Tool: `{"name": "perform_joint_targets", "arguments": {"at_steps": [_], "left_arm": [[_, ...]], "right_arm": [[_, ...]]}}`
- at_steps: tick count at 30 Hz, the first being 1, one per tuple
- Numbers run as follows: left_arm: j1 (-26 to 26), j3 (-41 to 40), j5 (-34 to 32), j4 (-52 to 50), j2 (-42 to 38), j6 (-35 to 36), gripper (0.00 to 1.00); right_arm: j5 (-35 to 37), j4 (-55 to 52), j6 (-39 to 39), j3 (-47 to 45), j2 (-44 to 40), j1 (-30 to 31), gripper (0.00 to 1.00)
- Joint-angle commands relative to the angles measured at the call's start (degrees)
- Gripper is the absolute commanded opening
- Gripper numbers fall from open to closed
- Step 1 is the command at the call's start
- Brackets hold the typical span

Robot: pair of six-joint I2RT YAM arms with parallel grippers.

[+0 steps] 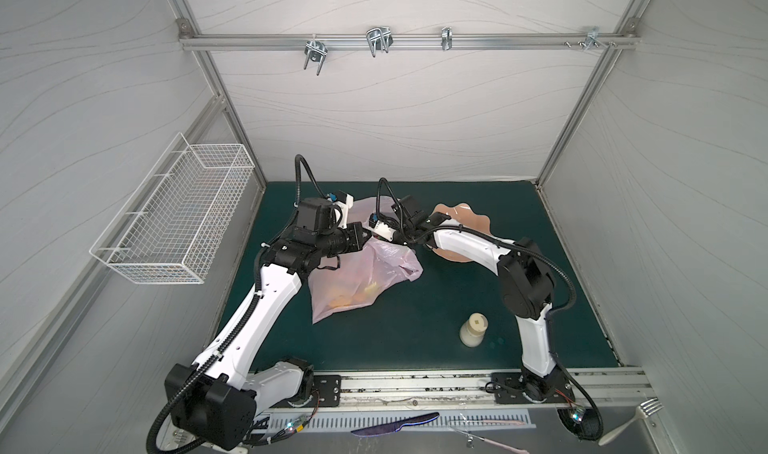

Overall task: Place the fruits into the plastic bag
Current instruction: Place the fruit in the plastic bag.

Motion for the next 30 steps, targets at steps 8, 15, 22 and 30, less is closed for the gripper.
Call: {"name": "perform_joint_targets", "arguments": {"at_steps": [8,15,22,30], "left_arm": [[-0.2,3.8,-1.3,1.4,2.1,1.6,0.00],[-0.2,3.4,-2.0,1.7,2.5,1.5,0.00],[-0.2,3.2,-2.4,1.8,2.8,1.6,0.00],[0.0,3.3,-3.2,1.8,2.4,1.8,0.00]], "right_arm": [[-5.1,3.4,6.4,5.7,4.1,0.3,0.75],[-7.8,5.8,13.9,8.7,7.7,0.3,0.76],[-11.0,6.7,17.9,10.1,9.9,0.3,0.97],[-13.6,10.8,21.7,5.2,6.7,-1.5,0.99]]}}
